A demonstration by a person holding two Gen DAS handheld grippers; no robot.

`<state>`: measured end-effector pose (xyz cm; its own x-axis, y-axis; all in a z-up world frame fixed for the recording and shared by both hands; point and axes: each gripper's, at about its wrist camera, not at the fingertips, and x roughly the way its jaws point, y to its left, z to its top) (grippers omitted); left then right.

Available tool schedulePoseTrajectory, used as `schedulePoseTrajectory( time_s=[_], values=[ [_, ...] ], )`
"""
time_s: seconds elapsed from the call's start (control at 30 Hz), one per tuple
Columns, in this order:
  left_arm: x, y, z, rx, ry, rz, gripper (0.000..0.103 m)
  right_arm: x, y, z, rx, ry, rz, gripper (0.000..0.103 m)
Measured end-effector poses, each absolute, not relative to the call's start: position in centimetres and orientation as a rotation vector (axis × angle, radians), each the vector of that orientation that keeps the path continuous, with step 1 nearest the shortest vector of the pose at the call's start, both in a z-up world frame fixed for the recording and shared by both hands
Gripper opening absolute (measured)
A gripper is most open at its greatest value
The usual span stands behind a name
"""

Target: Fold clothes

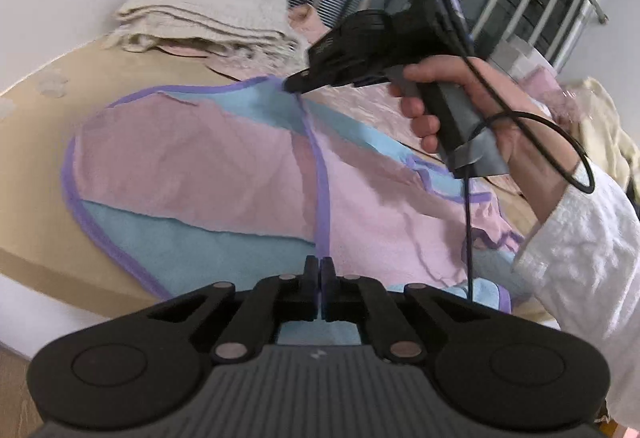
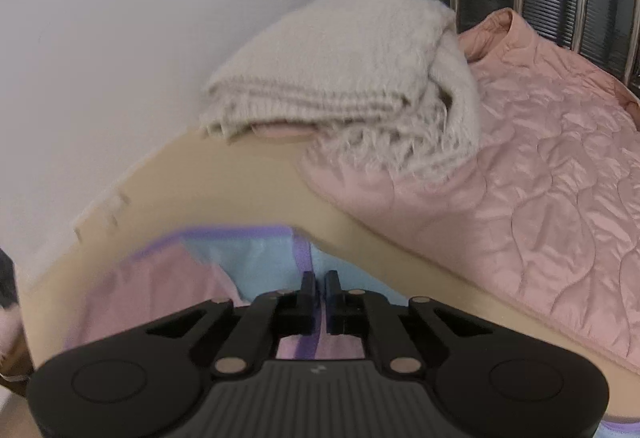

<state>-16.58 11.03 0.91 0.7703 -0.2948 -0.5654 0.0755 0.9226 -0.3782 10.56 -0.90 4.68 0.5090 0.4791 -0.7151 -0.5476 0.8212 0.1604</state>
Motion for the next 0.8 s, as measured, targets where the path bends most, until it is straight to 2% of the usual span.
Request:
schedulePoseTrajectory(
  time_s=[0.2, 0.4, 0.43, 0.5, 0.53, 0.57, 0.6, 0.63, 0.67, 0.8],
  values=[
    [-16.6, 12.2, 1.0, -0.387, 0.647, -0.123, 0.000, 12.3, 0.7, 5.0, -0.062, 0.849, 0.612, 0.004],
    [-15.0, 14.0, 0.3, -0.462, 0.668, -0.017, 0.001, 13.9, 3.4, 2.4, -0.076, 0.828, 0.571, 0.005],
    [-14.9, 14.2, 0.4, -0.474, 0.670, -0.016, 0.002, 14.0, 3.5, 2.1, -0.084, 0.833, 0.567, 0.009],
    [-15.5, 14.5, 1.1, -0.470, 0.640, -0.022, 0.006, 12.8, 2.1, 3.3, -0.072, 0.816, 0.592, 0.012],
    [-15.9, 14.5, 1.5, -0.455, 0.623, -0.036, 0.008, 12.1, 1.3, 4.0, -0.064, 0.806, 0.607, 0.020],
    [-16.2, 14.5, 1.9, -0.444, 0.608, -0.048, 0.016, 10.7, -0.3, 5.0, -0.057, 0.774, 0.618, 0.035],
    [-16.5, 14.6, 2.2, -0.439, 0.599, -0.061, 0.028, 8.9, -2.2, 6.1, -0.050, 0.736, 0.628, 0.041],
    [-16.7, 14.7, 2.4, -0.434, 0.594, -0.079, 0.034, 7.2, -4.2, 7.2, -0.043, 0.698, 0.637, 0.047],
    [-16.8, 14.5, 2.4, -0.424, 0.597, -0.099, 0.037, 5.5, -6.2, 7.9, -0.033, 0.670, 0.642, 0.047],
    [-16.0, 13.4, 1.7, -0.365, 0.640, -0.147, 0.037, 0.1, -14.3, 6.8, -0.041, 0.680, 0.548, 0.046]
  ],
)
